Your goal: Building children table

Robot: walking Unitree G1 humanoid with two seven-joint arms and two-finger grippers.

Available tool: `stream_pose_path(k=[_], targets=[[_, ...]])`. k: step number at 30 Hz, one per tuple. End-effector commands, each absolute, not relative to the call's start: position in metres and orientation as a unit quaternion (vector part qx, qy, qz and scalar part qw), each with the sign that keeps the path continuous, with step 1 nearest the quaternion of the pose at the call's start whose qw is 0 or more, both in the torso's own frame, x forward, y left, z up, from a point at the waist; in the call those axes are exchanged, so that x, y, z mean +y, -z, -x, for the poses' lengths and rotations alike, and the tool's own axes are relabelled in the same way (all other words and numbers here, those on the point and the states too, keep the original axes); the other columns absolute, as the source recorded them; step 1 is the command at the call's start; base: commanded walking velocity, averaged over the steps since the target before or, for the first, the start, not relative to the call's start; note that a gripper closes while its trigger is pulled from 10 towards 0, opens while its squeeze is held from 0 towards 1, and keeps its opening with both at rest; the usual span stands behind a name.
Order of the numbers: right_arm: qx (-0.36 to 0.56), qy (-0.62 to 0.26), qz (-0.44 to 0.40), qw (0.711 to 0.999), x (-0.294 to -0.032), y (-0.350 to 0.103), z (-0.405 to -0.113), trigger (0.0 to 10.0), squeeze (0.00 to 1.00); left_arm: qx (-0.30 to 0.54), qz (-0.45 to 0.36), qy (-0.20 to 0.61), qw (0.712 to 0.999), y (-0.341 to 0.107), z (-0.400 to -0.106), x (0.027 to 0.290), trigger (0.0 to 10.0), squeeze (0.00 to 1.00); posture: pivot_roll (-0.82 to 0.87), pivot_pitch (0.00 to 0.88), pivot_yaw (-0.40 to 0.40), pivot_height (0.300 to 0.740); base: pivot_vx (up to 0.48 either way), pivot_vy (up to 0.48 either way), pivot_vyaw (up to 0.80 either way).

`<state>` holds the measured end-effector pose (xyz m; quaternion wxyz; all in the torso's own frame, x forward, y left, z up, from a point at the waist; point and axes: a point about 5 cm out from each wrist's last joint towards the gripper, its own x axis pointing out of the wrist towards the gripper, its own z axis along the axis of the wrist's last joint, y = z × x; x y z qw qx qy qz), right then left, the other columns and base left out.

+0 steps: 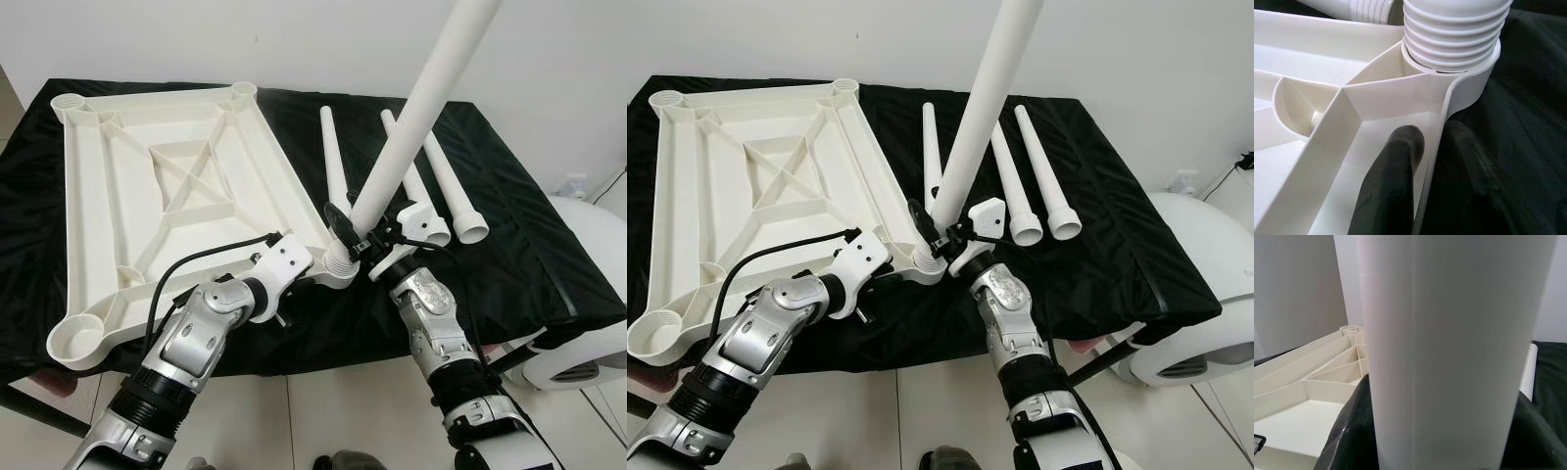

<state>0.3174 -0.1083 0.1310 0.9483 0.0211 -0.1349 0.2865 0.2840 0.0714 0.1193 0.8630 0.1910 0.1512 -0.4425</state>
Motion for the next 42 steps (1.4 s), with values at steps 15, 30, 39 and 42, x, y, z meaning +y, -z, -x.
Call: stream_pose_path(k=[15, 30, 39, 42], targets=[[0.017, -0.053, -0.05, 0.997, -0.139, -0.066, -0.302, 10.0, 0.0, 0.161, -0.181, 0.483, 0.841, -0.116, -0.27, 0.066, 10.0, 0.0, 0.01, 0.058, -0.054, 0.74, 0.0, 0.0, 0.0], [-0.003, 0.026, -0.073, 0.997, -0.12, -0.082, -0.311, 10.0, 0.0, 0.162, -0.179, 0.483, 0.842, -0.117, -0.27, 0.067, 10.0, 0.0, 0.01, 0.07, -0.05, 0.74, 0.0, 0.0, 0.0], [-0.003, 0.022, -0.067, 0.997, -0.115, -0.081, -0.309, 10.0, 0.0, 0.162, -0.177, 0.481, 0.844, -0.117, -0.27, 0.066, 10.0, 0.0, 0.01, 0.071, -0.056, 0.74, 0.0, 0.0, 0.0], [-0.005, 0.023, -0.064, 0.998, -0.116, -0.082, -0.309, 10.0, 0.0, 0.162, -0.177, 0.481, 0.844, -0.117, -0.27, 0.066, 10.0, 0.0, 0.01, 0.071, -0.056, 0.74, 0.0, 0.0, 0.0]])
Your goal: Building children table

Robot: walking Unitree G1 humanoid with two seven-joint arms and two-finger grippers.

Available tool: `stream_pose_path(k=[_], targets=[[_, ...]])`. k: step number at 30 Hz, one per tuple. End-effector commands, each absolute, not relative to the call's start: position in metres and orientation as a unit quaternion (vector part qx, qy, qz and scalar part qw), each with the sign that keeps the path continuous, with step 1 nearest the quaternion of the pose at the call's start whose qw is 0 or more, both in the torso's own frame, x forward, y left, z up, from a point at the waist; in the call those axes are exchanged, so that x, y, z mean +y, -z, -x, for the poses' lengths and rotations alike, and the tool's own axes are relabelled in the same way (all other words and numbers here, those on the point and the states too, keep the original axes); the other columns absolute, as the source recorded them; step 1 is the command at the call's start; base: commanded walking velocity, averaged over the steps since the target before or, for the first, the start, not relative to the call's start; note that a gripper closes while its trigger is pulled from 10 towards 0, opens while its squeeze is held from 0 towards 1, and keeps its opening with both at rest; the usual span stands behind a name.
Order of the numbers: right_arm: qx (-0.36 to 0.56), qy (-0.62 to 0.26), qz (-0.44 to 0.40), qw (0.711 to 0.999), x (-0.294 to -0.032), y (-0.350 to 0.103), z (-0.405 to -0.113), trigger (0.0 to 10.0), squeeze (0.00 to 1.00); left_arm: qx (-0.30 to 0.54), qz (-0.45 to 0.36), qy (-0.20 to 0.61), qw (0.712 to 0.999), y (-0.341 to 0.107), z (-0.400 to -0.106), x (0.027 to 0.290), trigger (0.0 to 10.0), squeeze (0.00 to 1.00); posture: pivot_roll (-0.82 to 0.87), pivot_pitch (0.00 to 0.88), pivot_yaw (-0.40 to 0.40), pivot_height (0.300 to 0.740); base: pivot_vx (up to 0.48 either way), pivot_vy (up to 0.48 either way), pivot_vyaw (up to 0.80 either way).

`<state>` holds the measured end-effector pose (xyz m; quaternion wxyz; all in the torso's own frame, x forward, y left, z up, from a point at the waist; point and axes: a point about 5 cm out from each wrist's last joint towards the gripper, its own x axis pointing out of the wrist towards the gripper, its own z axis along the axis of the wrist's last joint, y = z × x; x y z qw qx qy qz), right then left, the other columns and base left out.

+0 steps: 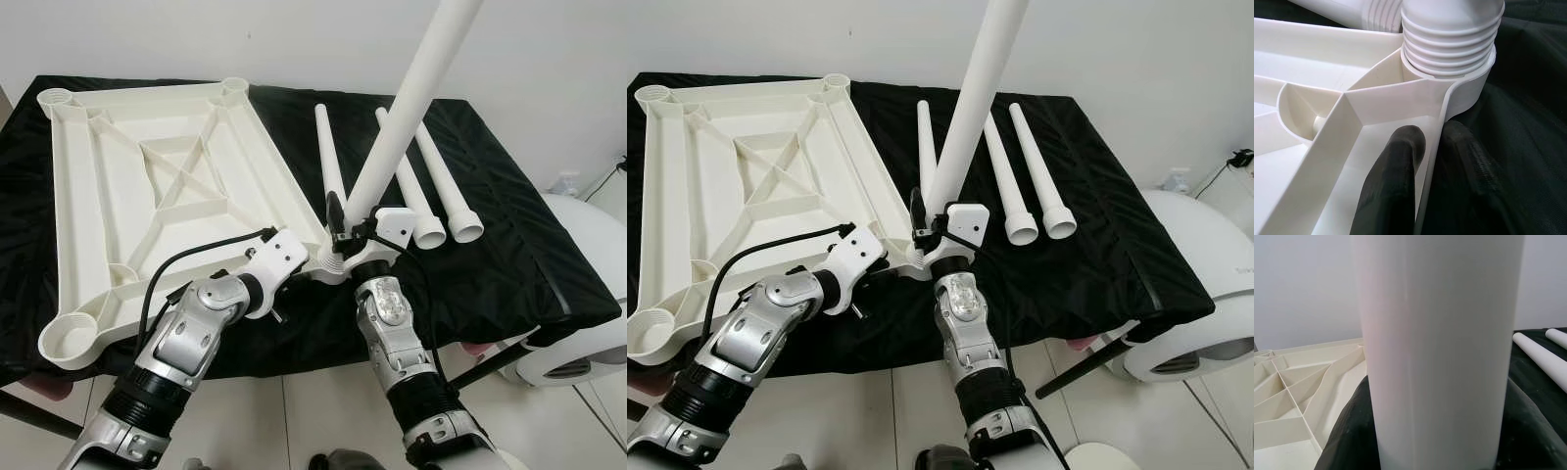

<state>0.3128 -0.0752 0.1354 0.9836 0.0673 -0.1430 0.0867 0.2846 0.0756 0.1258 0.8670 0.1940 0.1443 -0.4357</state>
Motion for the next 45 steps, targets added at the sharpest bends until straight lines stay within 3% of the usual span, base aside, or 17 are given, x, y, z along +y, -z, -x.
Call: stream_pose_path(k=[1, 13, 14, 15, 18, 19, 20, 36, 37, 40, 41, 42, 43, 45], targets=[[-0.004, 0.023, -0.064, 0.998, -0.116, -0.082, -0.309, 10.0, 0.0, 0.162, -0.176, 0.481, 0.844, -0.117, -0.269, 0.066, 10.0, 0.0, 0.01, 0.071, -0.057, 0.74, 0.0, 0.0, 0.0], [0.001, 0.028, -0.054, 0.998, -0.125, -0.082, -0.312, 10.0, 0.0, 0.164, -0.17, 0.489, 0.84, -0.117, -0.267, 0.065, 10.0, 0.0, 0.01, 0.07, -0.056, 0.74, 0.0, 0.0, 0.0], [0.002, 0.028, -0.054, 0.998, -0.125, -0.082, -0.312, 10.0, 0.0, 0.164, -0.166, 0.491, 0.84, -0.117, -0.267, 0.065, 10.0, 0.69, 0.01, 0.07, -0.056, 0.74, 0.0, 0.0, 0.0], [0.002, 0.028, -0.053, 0.998, -0.126, -0.082, -0.312, 10.0, 0.0, 0.163, -0.162, 0.49, 0.841, -0.118, -0.267, 0.065, 10.0, 1.0, 0.01, 0.069, -0.056, 0.74, 0.0, 0.0, 0.0], [0.002, 0.028, -0.053, 0.998, -0.126, -0.082, -0.313, 10.0, 0.0, 0.163, -0.161, 0.49, 0.841, -0.118, -0.267, 0.065, 10.0, 1.0, 0.01, 0.069, -0.056, 0.74, 0.0, 0.0, 0.0], [0.003, 0.028, -0.052, 0.998, -0.126, -0.082, -0.313, 10.0, 0.0, 0.164, -0.163, 0.488, 0.842, -0.118, -0.267, 0.066, 10.0, 0.85, 0.01, 0.066, -0.057, 0.74, 0.0, 0.0, 0.0], [0.003, 0.027, -0.052, 0.998, -0.126, -0.082, -0.313, 10.0, 0.0, 0.165, -0.166, 0.488, 0.841, -0.117, -0.267, 0.066, 10.0, 0.0, 0.01, 0.065, -0.057, 0.74, 0.0, 0.0, 0.0], [0.006, 0.025, -0.053, 0.998, -0.128, -0.082, -0.315, 10.0, 0.0, 0.166, -0.169, 0.49, 0.839, -0.117, -0.267, 0.065, 10.0, 0.0, 0.01, 0.053, -0.053, 0.74, 0.0, 0.0, 0.0], [0.007, 0.024, -0.053, 0.998, -0.128, -0.082, -0.315, 10.0, 0.0, 0.168, -0.163, 0.486, 0.842, -0.117, -0.268, 0.065, 0.0, 0.0, 0.01, 0.051, -0.052, 0.74, 0.0, 0.0, 0.0], [0.008, 0.024, -0.053, 0.998, -0.128, -0.082, -0.314, 10.0, 0.0, 0.171, -0.161, 0.485, 0.842, -0.117, -0.268, 0.065, 0.0, 0.0, 0.01, 0.049, -0.052, 0.74, 0.0, 0.0, 0.0], [0.008, 0.023, -0.054, 0.998, -0.128, -0.082, -0.314, 10.0, 0.0, 0.174, -0.164, 0.479, 0.845, -0.117, -0.269, 0.065, 8.5, 0.0, 0.0, 0.048, -0.051, 0.74, 0.0, 0.0, 0.0], [0.008, 0.023, -0.054, 0.998, -0.128, -0.082, -0.314, 10.0, 0.0, 0.174, -0.164, 0.479, 0.845, -0.117, -0.269, 0.065, 8.5, 0.0, 0.0, 0.048, -0.051, 0.74, 0.0, 0.0, 0.0], [0.008, 0.023, -0.054, 0.998, -0.128, -0.081, -0.314, 10.0, 0.0, 0.176, -0.168, 0.477, 0.845, -0.116, -0.27, 0.065, 10.0, 0.0, 0.0, 0.048, -0.051, 0.74, 0.0, 0.0, 0.0], [0.008, 0.023, -0.054, 0.998, -0.128, -0.081, -0.314, 10.0, 0.0, 0.179, -0.168, 0.472, 0.847, -0.115, -0.272, 0.066, 10.0, 0.0, 0.0, 0.048, -0.051, 0.74, 0.0, 0.0, 0.0]])
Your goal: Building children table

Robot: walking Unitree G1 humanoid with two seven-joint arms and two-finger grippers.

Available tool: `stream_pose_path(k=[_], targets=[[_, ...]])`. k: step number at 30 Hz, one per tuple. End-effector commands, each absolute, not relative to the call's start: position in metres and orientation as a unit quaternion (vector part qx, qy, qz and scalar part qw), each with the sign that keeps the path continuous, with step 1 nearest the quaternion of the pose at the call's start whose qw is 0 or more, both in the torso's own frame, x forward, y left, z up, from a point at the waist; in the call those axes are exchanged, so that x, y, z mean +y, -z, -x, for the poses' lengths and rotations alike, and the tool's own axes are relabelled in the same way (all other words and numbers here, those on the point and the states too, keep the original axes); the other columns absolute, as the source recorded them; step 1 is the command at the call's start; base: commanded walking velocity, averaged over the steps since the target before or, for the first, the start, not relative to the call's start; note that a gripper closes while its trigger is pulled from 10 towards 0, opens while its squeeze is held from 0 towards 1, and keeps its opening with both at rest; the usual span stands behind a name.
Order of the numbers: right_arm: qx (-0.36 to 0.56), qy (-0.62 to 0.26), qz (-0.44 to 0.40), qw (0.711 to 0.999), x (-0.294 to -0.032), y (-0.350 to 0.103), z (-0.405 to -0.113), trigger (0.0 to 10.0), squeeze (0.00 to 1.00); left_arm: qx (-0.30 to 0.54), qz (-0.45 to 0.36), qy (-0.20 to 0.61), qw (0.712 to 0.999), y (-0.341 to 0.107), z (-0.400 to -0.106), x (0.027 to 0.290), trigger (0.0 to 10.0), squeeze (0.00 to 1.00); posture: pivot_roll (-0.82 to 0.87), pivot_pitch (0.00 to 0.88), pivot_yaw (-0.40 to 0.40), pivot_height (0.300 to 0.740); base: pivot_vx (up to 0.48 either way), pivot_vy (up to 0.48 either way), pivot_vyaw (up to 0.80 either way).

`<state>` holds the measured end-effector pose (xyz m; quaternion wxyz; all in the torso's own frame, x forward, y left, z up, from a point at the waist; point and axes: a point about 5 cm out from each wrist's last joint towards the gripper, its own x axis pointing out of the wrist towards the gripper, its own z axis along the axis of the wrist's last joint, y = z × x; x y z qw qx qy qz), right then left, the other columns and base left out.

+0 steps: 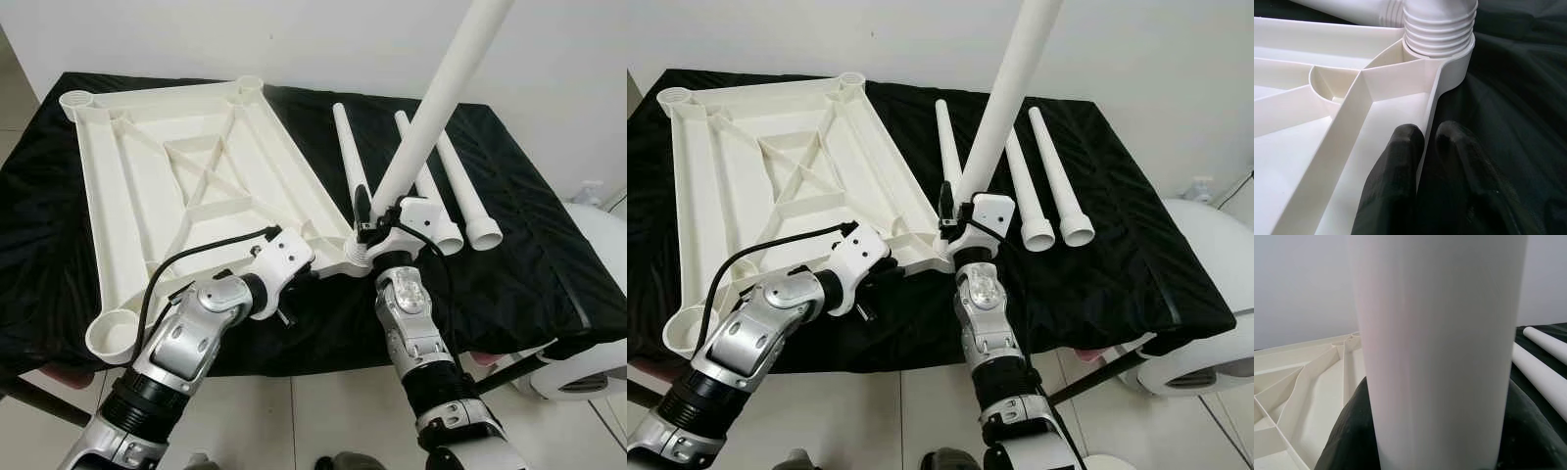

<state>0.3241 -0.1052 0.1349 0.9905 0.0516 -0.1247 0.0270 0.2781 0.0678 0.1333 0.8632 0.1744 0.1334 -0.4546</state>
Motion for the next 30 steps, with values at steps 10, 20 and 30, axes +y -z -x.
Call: stream_pose_path(k=[10, 20, 30], targets=[[0.008, 0.023, -0.054, 0.998, -0.13, -0.082, -0.315, 10.0, 0.0, 0.205, -0.201, 0.43, 0.856, -0.11, -0.282, 0.077, 9.0, 0.0, 0.0, 0.059, -0.049, 0.74, 0.0, 0.0, 0.0], [0.01, 0.024, -0.053, 0.998, -0.131, -0.081, -0.314, 10.0, 0.0, 0.214, -0.185, 0.407, 0.869, -0.111, -0.289, 0.08, 10.0, 0.9, 0.0, 0.064, -0.049, 0.74, 0.0, 0.0, 0.0], [0.011, 0.025, -0.054, 0.998, -0.133, -0.082, -0.314, 10.0, 0.0, 0.228, -0.212, 0.392, 0.866, -0.106, -0.292, 0.087, 10.0, 0.0, 0.0, 0.064, -0.048, 0.74, 0.0, 0.0, 0.0]])
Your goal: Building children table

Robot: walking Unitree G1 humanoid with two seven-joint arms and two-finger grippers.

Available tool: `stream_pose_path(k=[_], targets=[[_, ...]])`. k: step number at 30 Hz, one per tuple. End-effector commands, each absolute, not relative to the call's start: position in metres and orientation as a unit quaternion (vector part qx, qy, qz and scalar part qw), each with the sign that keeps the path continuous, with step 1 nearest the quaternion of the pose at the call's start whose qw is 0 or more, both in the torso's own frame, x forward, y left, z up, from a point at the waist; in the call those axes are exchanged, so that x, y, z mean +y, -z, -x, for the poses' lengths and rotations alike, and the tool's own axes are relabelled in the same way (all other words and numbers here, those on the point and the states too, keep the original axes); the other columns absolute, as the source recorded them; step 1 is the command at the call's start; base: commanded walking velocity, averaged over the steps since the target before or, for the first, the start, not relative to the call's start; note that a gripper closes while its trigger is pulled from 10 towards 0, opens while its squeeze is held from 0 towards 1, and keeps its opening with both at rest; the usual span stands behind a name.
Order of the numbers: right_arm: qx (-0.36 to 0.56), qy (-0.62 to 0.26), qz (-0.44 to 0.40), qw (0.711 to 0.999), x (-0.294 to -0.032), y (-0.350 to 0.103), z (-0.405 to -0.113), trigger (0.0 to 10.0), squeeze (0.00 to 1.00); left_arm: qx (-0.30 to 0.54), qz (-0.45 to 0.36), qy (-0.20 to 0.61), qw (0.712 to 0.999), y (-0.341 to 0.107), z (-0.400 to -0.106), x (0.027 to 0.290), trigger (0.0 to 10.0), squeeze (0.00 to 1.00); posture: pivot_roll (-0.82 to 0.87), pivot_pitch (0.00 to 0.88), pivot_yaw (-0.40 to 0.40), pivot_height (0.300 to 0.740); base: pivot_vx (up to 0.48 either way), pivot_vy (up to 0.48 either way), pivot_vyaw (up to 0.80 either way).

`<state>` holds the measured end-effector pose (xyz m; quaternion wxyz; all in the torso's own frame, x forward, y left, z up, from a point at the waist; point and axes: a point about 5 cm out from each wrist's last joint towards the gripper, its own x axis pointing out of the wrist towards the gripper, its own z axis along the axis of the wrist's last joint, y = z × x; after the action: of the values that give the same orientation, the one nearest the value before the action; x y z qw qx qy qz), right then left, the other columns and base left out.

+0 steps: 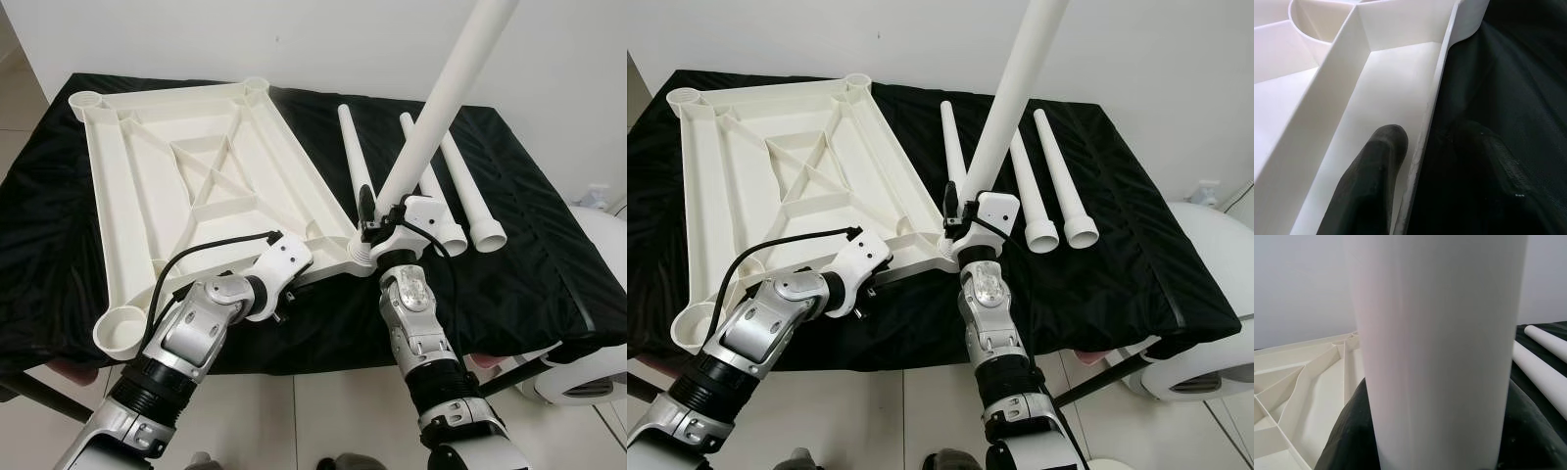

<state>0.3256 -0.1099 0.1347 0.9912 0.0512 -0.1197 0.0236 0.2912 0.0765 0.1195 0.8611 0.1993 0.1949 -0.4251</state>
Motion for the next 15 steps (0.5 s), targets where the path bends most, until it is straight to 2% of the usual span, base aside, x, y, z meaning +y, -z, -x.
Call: stream_pose_path(k=[1, 3, 4, 6, 7, 9, 10, 12, 13, 15], targets=[[0.011, 0.025, -0.054, 0.998, -0.1327, -0.0816, -0.3144, 10.0, 0.0, 0.231, -0.215, 0.39, 0.865, -0.1053, -0.2928, 0.088, 10.0, 0.0, 0.0, 0.063, -0.048, 0.74, 0.0, 0.0, 0.0], [0.011, 0.025, -0.054, 0.998, -0.1327, -0.0816, -0.3144, 10.0, 0.0, 0.23, -0.219, 0.388, 0.865, -0.1051, -0.2933, 0.0889, 10.0, 0.0, 0.0, 0.064, -0.048, 0.74, 0.0, 0.0, 0.0], [0.011, 0.025, -0.054, 0.998, -0.1326, -0.0816, -0.3143, 10.0, 0.0, 0.226, -0.218, 0.388, 0.866, -0.1057, -0.2933, 0.0892, 1.1, 0.0, 0.0, 0.063, -0.047, 0.74, 0.0, 0.0, 0.0], [0.011, 0.025, -0.054, 0.998, -0.1326, -0.0816, -0.3143, 10.0, 0.0, 0.226, -0.218, 0.388, 0.866, -0.1057, -0.2933, 0.0892, 1.1, 0.0, 0.0, 0.063, -0.047, 0.74, 0.0, 0.0, 0.0], [0.011, 0.025, -0.054, 0.998, -0.1326, -0.0815, -0.3142, 10.0, 0.0, 0.222, -0.215, 0.392, 0.866, -0.1069, -0.2926, 0.089, 0.0, 0.0, 0.0, 0.065, -0.048, 0.74, 0.0, 0.0, 0.0], [0.011, 0.025, -0.054, 0.998, -0.1326, -0.0815, -0.3142, 10.0, 0.0, 0.222, -0.216, 0.397, 0.864, -0.1071, -0.2917, 0.0885, 0.0, 0.0, 0.0, 0.065, -0.048, 0.74, 0.0, 0.0, 0.0], [0.012, 0.025, -0.055, 0.998, -0.1326, -0.0813, -0.3141, 10.0, 0.0, 0.229, -0.22, 0.395, 0.862, -0.1056, -0.2916, 0.0887, 4.5, 0.0, 0.0, 0.066, -0.047, 0.74, 0.0, 0.0, 0.0], [0.012, 0.025, -0.055, 0.998, -0.1326, -0.0813, -0.3141, 10.0, 0.0, 0.229, -0.22, 0.395, 0.862, -0.1056, -0.2916, 0.0887, 4.5, 0.0, 0.0, 0.066, -0.047, 0.74, 0.0, 0.0, 0.0], [0.012, 0.024, -0.055, 0.998, -0.1329, -0.0811, -0.3141, 10.0, 0.0, 0.231, -0.223, 0.397, 0.86, -0.1049, -0.2916, 0.0885, 10.0, 0.0, 0.0, 0.065, -0.048, 0.74, 0.0, 0.0, 0.0], [0.013, 0.024, -0.054, 0.998, -0.1332, -0.0808, -0.3141, 10.0, 0.0, 0.231, -0.224, 0.399, 0.859, -0.105, -0.2916, 0.0884, 10.0, 0.0, 0.0, 0.064, -0.048, 0.74, 0.0, 0.0, 0.0]])
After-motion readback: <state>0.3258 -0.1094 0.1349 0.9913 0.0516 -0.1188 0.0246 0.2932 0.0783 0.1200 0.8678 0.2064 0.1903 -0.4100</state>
